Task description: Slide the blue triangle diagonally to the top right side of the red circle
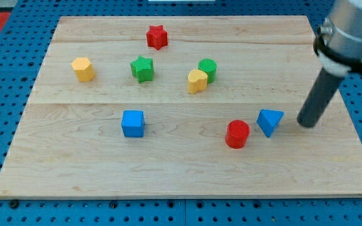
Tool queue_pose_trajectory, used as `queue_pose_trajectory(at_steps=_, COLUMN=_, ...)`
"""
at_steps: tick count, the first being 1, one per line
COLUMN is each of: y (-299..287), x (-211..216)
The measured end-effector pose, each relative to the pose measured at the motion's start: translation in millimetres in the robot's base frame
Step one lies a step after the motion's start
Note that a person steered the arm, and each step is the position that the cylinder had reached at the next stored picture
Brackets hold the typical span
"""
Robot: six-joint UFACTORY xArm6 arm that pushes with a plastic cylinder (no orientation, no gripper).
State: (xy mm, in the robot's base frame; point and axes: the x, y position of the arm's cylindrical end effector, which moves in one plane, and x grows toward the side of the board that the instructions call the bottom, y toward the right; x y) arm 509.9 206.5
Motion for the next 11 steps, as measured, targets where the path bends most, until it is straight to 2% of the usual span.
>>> queue_pose_trajectory(at_steps=1, y=0.0, x=2.7)
queue_pose_trajectory(at_steps=2, y=-52.2, x=19.9)
queue_pose_trajectory(at_steps=3, y=-80.9, x=26.1)
queue_pose_trajectory(at_steps=4, y=-80.7, x=26.1)
queue_pose_trajectory(at_steps=6, y=-36.9, x=-2.2)
queue_pose_trajectory(at_steps=7, y=-36.9, x=-3.3)
queue_pose_trajectory(at_steps=9, y=-37.1, x=-47.2)
queue_pose_trajectory(at_steps=10, y=-37.1, x=-47.7)
queue_pose_trajectory(at_steps=11, y=-37.1, x=-66.8)
